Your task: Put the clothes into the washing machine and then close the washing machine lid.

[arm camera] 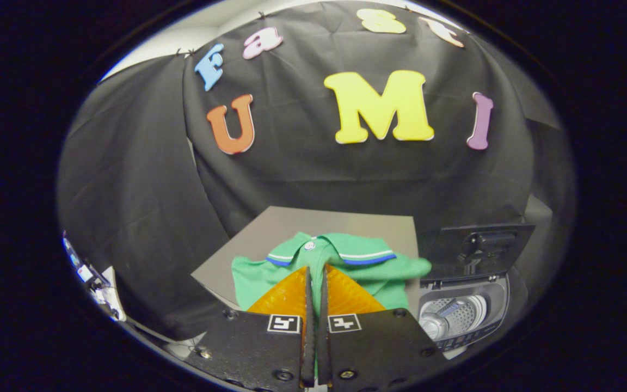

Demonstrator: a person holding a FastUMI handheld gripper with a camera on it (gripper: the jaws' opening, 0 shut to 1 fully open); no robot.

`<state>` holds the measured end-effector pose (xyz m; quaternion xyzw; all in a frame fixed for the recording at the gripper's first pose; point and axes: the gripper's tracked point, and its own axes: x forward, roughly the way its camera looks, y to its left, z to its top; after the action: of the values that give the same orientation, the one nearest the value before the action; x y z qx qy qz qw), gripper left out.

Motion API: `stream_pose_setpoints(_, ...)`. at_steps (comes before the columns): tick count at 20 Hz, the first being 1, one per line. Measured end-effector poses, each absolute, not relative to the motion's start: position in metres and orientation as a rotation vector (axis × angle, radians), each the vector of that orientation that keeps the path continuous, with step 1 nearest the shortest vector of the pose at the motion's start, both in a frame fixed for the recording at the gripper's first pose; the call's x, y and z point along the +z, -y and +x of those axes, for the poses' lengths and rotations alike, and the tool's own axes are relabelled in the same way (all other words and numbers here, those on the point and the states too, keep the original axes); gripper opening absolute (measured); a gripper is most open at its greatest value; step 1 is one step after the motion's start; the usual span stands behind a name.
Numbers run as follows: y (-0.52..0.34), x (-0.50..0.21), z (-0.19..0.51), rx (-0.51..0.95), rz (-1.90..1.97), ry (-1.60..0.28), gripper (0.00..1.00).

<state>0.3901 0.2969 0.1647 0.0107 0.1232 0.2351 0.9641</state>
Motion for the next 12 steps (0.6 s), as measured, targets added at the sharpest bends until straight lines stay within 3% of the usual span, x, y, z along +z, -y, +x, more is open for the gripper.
stream_pose_setpoints(12,-0.116,0.26,0.288,0.26,0.104,0.009,0.05)
